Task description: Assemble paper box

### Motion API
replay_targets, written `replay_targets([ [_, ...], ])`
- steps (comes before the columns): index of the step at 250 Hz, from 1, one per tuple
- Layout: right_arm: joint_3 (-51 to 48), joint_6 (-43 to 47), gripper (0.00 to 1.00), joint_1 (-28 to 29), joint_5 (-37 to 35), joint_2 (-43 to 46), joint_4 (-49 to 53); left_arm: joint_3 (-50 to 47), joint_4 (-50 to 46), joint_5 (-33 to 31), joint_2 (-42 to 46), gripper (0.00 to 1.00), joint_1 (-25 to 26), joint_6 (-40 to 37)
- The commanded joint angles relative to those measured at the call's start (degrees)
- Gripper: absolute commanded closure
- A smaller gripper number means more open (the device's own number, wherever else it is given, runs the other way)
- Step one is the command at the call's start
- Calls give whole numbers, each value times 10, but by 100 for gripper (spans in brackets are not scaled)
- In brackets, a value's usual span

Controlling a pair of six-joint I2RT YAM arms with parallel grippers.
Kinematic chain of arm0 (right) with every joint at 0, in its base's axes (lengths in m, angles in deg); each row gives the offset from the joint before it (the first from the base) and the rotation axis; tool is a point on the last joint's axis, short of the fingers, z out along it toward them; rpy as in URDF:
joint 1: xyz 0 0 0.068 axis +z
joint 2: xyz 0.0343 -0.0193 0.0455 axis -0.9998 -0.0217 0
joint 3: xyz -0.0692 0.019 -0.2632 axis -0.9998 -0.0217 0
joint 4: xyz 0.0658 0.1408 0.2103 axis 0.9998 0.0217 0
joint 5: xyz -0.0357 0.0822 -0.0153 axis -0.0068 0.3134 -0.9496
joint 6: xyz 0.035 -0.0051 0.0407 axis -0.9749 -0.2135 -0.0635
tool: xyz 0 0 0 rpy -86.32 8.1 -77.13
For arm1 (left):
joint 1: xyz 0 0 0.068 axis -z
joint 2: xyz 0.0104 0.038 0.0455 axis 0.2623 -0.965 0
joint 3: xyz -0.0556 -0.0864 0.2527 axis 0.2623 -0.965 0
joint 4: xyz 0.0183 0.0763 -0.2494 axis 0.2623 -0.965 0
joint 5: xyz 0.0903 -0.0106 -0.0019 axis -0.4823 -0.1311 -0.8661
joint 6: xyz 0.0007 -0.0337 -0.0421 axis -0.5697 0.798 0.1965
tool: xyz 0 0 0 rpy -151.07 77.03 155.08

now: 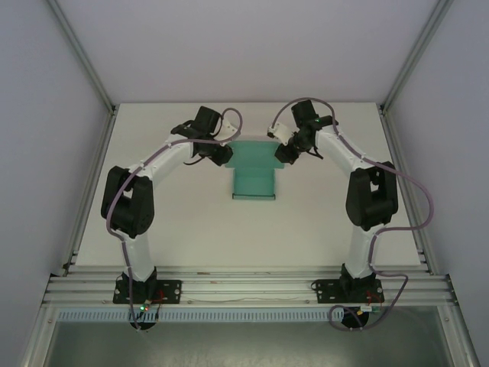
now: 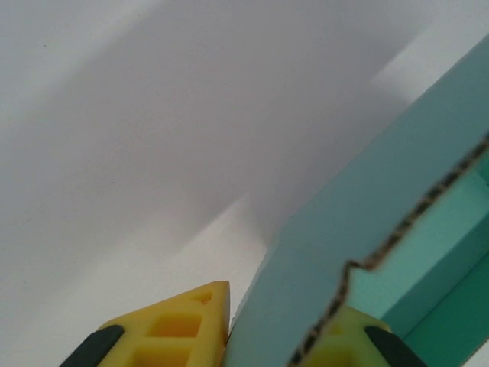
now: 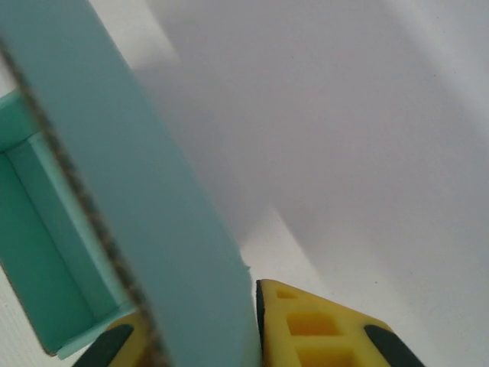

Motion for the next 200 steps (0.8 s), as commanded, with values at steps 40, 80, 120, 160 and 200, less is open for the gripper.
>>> replay_targets([
  [40,-12,15,89,-1,4,12,-4,17,1,30,-6,95,5,11],
  [80,-23,-8,91,1,-8,26,-30,9,21,27,1,100,5,41],
  [120,-41,-93,92,10,-34,49,-85,-16,62,20,22,100,11,106],
  [160,-65,-185,94,33,-73,65,-132,-50,104,-27,38,100,18,175],
  [200,-83,-364,95,66,-162,72,-204,-68,133,-75,37,100,25,250],
])
